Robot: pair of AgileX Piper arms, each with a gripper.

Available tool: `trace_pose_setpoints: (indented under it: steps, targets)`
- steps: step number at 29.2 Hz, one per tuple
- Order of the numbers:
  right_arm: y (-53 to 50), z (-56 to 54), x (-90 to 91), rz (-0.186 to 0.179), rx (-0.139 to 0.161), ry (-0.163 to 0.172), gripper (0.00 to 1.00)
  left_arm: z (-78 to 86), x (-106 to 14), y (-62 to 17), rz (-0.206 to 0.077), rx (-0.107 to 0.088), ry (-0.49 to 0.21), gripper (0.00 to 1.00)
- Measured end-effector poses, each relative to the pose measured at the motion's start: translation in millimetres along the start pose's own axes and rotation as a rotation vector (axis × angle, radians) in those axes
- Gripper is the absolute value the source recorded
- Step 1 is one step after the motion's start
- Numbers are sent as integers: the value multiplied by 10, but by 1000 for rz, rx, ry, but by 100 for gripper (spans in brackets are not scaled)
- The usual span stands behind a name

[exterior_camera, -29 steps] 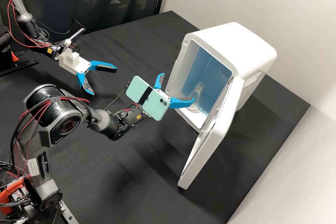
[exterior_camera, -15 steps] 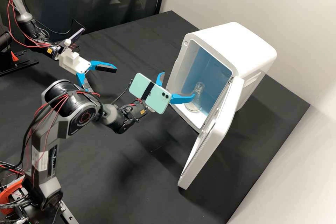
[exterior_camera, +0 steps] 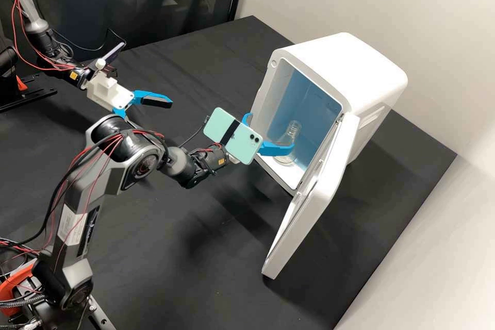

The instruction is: Take the flask out of the incubator

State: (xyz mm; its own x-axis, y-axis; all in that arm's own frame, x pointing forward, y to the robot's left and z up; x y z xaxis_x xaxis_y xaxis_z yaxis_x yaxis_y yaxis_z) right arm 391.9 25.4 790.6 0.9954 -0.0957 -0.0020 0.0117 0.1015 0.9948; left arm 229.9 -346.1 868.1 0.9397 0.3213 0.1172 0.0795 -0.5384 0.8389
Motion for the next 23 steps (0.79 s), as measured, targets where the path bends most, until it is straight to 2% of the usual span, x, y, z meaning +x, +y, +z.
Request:
trace_pose_setpoints:
  steps: [3,9,12,15,20,21,23]
  targets:
    - [-36,23,30,-12,0,-10,100,0,0,0,0,0,0,100]
    - [-54,15,128,-2,1,-25,100,12,3,-1,2,-6,3,100]
    - [-87,12,178,-4,-9,-28,100,12,3,-1,2,-6,3,100]
    - [-130,18,243,-28,-20,-38,100,11,3,-1,2,-6,3,100]
    - [-150,36,325,-34,3,-63,100,11,3,-1,2,-6,3,100]
    - [-153,35,336,-35,-1,-63,100,11,3,-1,2,-6,3,100]
    - [-185,36,361,-63,-20,-74,100,11,3,-1,2,-6,3,100]
